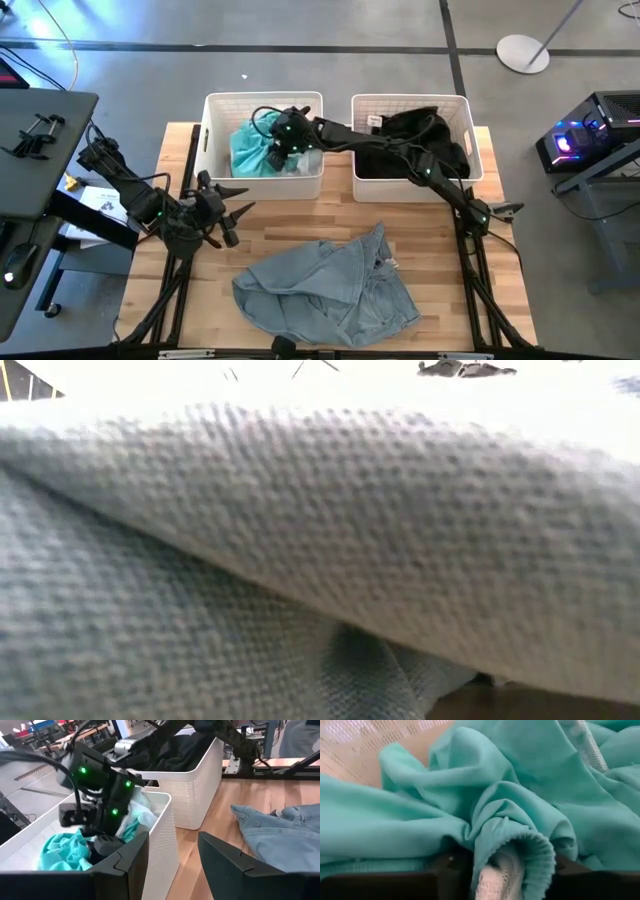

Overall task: Sort clothes
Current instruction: Put the blue shorts into the left white laundry bin

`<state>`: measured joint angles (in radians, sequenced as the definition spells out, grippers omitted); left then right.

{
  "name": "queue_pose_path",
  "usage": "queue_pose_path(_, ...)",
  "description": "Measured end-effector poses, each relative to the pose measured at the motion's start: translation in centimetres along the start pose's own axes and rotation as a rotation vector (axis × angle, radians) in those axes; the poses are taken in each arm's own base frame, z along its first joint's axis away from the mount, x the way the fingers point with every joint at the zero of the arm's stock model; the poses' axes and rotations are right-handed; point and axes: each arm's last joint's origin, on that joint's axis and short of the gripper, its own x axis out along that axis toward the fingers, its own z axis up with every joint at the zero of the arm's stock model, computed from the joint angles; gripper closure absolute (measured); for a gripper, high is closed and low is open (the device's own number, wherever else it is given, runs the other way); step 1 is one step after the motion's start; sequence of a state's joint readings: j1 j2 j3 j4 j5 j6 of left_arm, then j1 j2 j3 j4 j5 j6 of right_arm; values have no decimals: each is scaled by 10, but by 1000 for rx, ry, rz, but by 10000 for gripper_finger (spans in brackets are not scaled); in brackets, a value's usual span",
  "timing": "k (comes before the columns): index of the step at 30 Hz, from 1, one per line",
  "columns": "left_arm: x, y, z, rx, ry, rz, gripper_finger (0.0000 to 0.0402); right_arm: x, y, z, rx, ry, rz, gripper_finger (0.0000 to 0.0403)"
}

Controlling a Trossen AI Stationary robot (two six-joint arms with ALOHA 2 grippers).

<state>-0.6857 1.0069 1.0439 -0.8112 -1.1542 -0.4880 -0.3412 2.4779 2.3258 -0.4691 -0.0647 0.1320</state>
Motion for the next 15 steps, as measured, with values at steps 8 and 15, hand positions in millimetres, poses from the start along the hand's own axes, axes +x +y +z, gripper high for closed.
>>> queue_pose_path(8, 0, 1, 0, -50, -17, 30, 241, -77, 17, 52, -40, -136, 22, 255)
queue_pose_path(15, 14, 3, 6, -139, -20, 93, 242, -184, 36, 75, -123, -77, 18, 260)
